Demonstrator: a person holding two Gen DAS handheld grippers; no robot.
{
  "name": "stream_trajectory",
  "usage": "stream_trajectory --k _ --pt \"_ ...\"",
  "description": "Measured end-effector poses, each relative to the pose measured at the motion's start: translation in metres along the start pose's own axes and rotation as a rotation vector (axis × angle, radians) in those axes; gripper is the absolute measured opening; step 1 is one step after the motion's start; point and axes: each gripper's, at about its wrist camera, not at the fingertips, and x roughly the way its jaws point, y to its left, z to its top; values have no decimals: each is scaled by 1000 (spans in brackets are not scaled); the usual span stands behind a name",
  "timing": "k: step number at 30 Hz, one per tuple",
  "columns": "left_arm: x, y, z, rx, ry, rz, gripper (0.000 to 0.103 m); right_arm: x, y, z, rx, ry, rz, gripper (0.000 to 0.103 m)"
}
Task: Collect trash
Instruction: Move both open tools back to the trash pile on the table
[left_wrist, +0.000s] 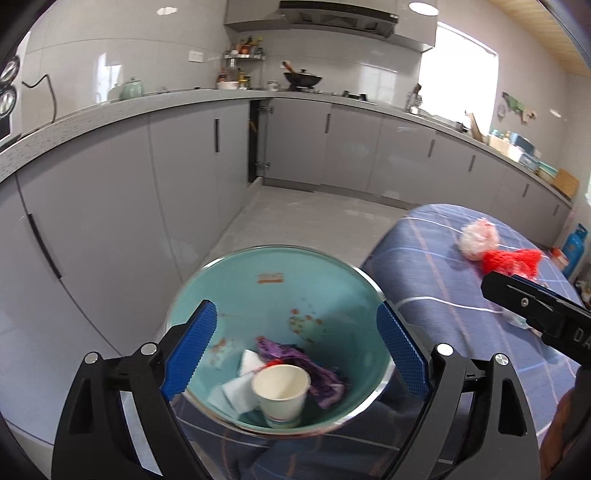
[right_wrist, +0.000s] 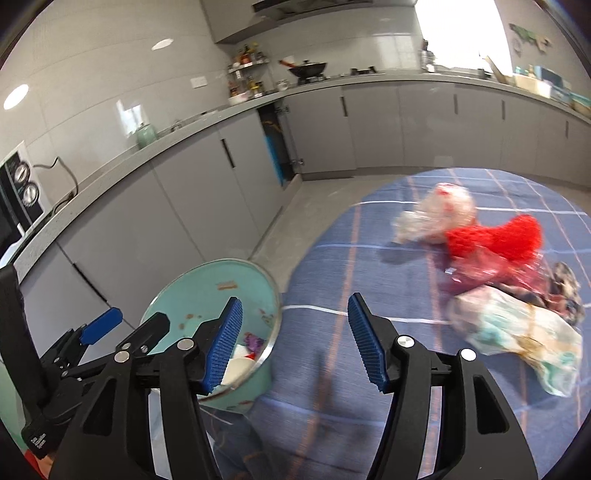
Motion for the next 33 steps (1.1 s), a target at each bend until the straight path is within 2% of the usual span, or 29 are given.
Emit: stream_trajectory --k 3,13,26,29,30,33 --pt "-4 -16 -2 27 0 -7 92 -9 -17 -3 28 -6 -28 61" --pt "-13 -63 -3 112 -6 -77 93 -43 -69 -15 104 -43 -93 61" --pt "-11 -135 -14 224 31 -204 91 -89 -133 -39 196 -95 -226 61" --pt "-9 -151 -16 251 37 -231 87 -95 -146 -43 214 -95 -248 60" --pt "-8 -156 -16 257 38 -238 87 -97 -151 -44 223 -99 -263 59" --pt "-3 -170 -17 269 45 -265 83 -99 -162 -45 243 -97 -274 49"
